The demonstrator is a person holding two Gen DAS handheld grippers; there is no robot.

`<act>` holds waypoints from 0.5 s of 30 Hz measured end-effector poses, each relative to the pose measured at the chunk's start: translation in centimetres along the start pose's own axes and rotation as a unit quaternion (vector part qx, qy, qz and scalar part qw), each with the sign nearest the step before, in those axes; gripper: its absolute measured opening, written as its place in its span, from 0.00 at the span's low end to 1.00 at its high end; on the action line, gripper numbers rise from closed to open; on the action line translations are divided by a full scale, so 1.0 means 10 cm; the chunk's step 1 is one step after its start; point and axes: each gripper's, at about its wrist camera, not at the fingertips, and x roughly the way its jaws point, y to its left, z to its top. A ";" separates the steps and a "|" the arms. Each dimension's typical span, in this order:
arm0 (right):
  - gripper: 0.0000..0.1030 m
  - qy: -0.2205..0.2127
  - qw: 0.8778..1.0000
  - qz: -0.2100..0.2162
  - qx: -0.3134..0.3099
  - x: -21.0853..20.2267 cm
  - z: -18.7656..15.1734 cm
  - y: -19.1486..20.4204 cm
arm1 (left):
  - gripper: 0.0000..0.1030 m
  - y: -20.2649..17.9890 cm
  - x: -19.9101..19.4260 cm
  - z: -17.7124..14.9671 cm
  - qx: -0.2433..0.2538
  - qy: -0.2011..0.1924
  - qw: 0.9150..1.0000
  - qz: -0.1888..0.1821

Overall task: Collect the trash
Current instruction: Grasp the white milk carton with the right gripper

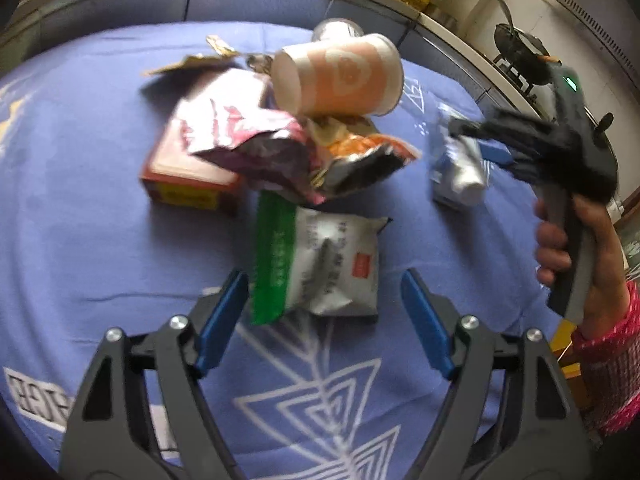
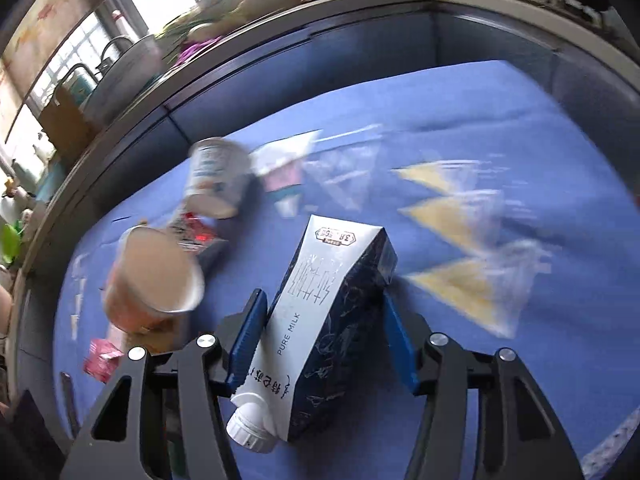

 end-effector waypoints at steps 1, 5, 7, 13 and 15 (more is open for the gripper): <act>0.55 0.000 1.000 -0.001 0.003 -0.04 -0.03 -0.08 | 0.73 -0.02 0.02 0.00 0.001 0.002 1.000 -0.004; 0.67 -0.011 0.999 0.017 0.026 -0.28 -0.19 -0.43 | 0.72 -0.22 0.10 -0.02 0.019 0.006 1.000 -0.013; 0.76 -0.029 0.999 0.018 0.026 -0.42 -0.27 -0.53 | 0.72 -0.33 0.14 -0.04 0.029 0.010 0.999 -0.017; 0.79 -0.055 0.997 0.031 0.040 -0.57 -0.56 -0.53 | 0.72 -0.50 0.18 -0.03 0.042 0.011 0.999 0.000; 0.79 -0.057 0.997 0.039 0.046 -0.56 -0.61 -0.49 | 0.72 -0.49 0.14 -0.03 0.036 0.005 0.999 0.013</act>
